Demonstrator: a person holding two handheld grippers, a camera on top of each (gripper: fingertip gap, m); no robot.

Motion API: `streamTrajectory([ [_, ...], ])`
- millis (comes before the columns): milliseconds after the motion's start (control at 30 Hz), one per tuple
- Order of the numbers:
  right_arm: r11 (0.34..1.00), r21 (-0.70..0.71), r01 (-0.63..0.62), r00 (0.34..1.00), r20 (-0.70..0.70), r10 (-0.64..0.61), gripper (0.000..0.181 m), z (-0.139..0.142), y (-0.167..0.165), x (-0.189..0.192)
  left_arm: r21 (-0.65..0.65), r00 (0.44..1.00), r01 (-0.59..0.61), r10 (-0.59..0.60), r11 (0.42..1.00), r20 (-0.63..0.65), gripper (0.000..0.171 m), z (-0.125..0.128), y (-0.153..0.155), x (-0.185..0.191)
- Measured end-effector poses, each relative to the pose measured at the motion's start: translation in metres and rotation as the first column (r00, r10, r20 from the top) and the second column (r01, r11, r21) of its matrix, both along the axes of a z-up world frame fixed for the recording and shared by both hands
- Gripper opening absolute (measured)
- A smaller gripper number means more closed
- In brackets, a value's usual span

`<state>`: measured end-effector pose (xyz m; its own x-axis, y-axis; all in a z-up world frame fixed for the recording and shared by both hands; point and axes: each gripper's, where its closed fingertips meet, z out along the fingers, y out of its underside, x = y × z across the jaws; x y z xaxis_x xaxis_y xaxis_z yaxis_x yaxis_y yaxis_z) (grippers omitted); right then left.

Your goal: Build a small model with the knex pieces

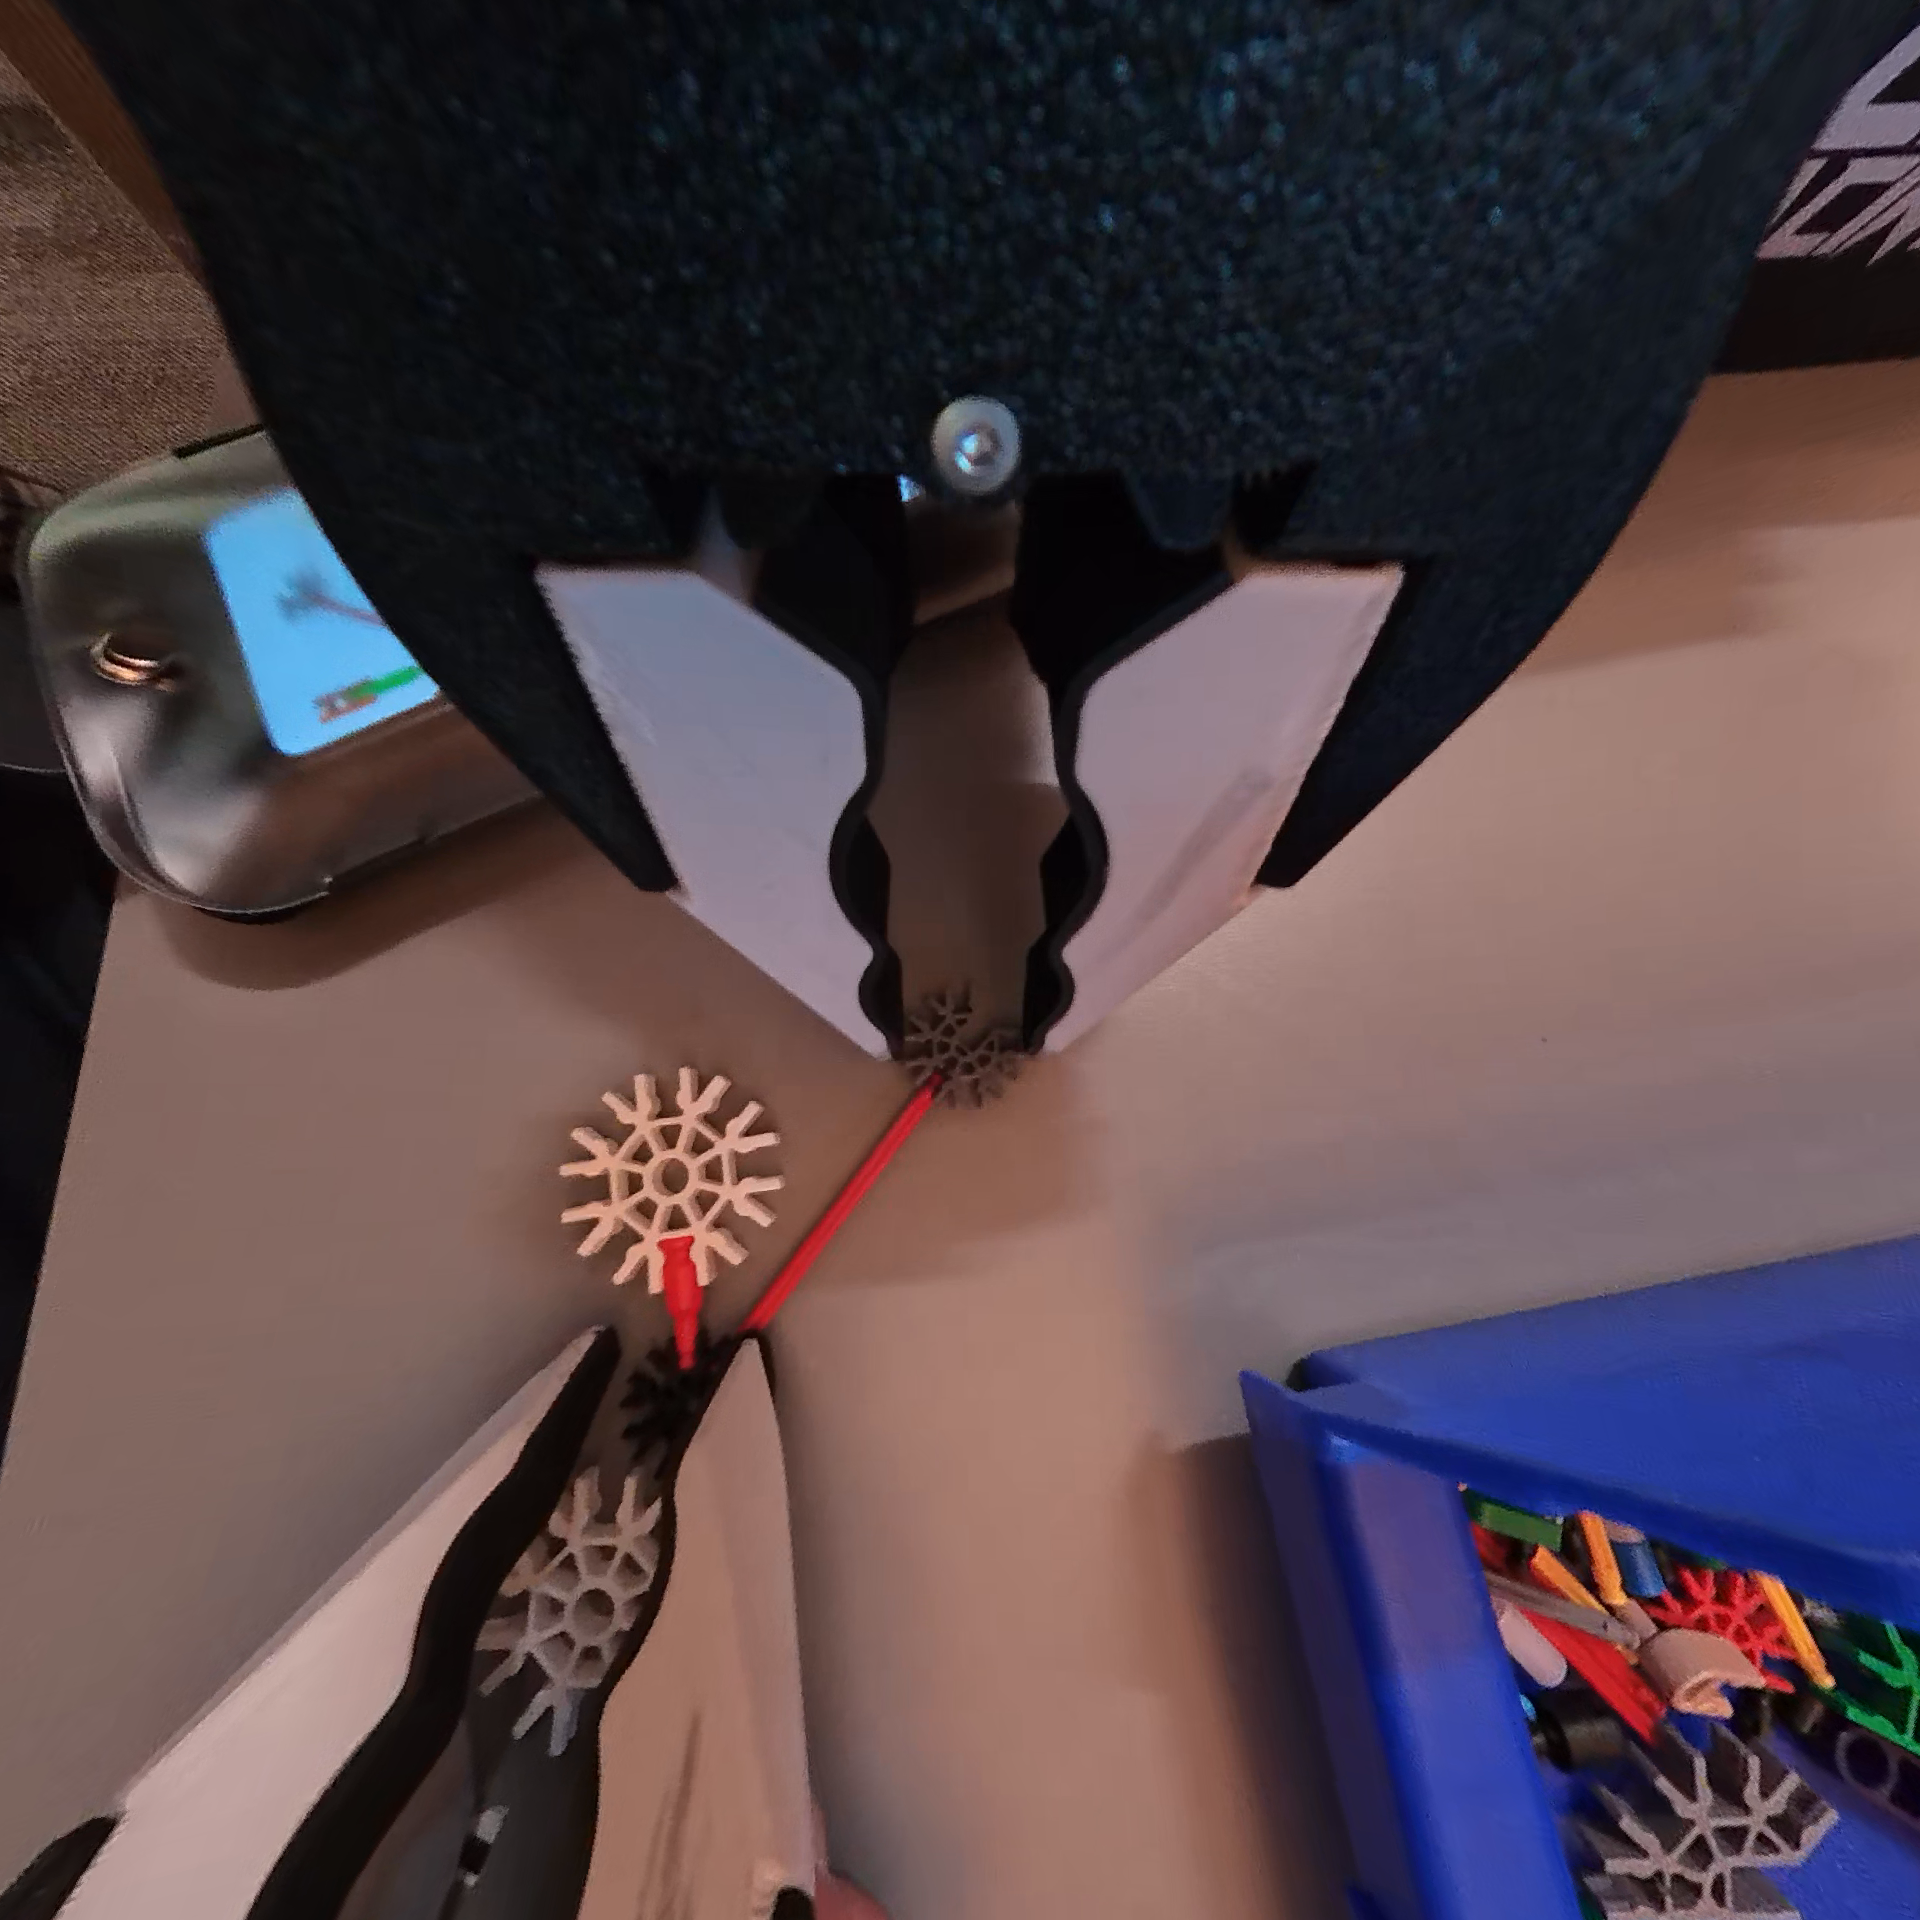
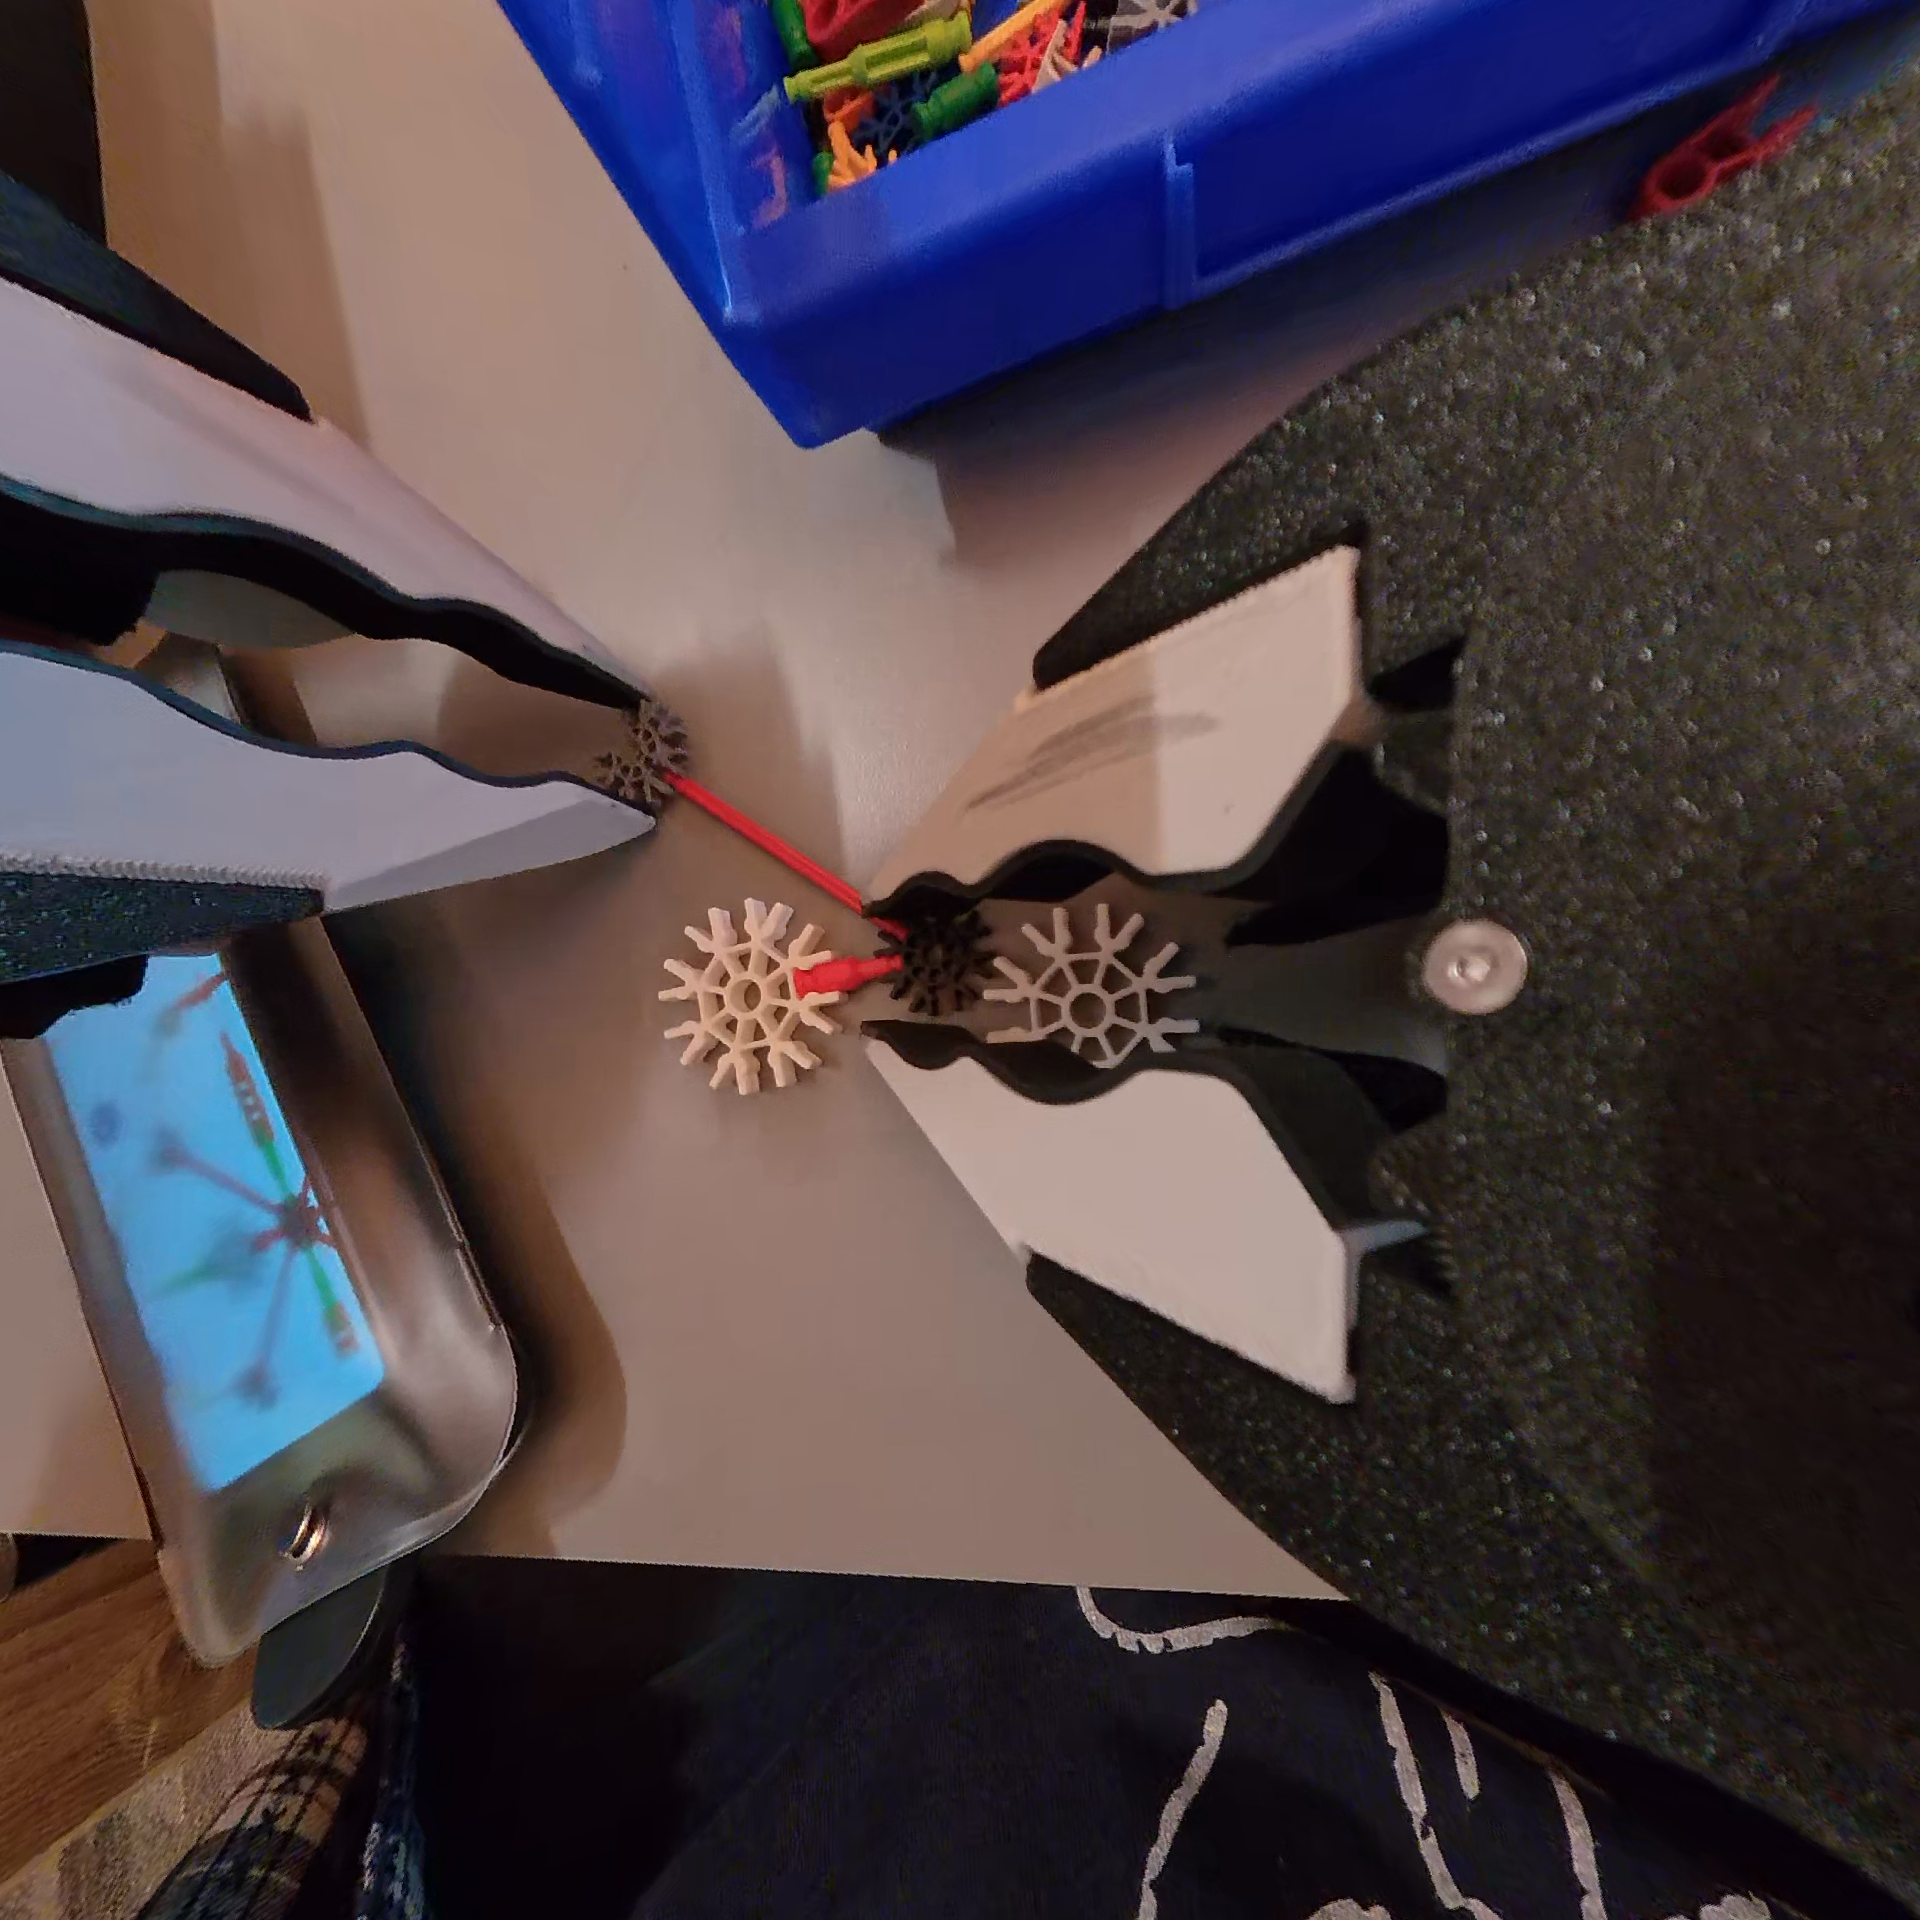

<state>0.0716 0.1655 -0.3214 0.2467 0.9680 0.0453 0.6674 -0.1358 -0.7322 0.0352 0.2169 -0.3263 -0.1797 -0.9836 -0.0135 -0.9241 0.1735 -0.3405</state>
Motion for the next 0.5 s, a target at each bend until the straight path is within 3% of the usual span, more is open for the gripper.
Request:
streamTrajectory([
  [267, 1.000, 0.001, -0.002, 1.000, 0.000, 0.002, 0.019, 0.000, 0.000, 0.000, -0.005, 1.000, -0.022, 0.022, 1.000, -0.007, 0.023, 0.000, -0.001, -0.001],
  [333, 1.000, 0.002, -0.003, 1.000, 0.000, 0.003, 0.019, 0.000, 0.000, 0.000, -0.003, 0.999, -0.032, 0.032, 0.999, -0.010, 0.034, 0.003, 0.000, -0.002],
  [500, 1.000, 0.001, -0.005, 1.000, -0.002, 0.005, 0.019, 0.000, -0.001, 0.000, -0.016, 0.999, -0.043, 0.043, 0.999, -0.004, 0.030, 0.014, 0.001, -0.003],
])
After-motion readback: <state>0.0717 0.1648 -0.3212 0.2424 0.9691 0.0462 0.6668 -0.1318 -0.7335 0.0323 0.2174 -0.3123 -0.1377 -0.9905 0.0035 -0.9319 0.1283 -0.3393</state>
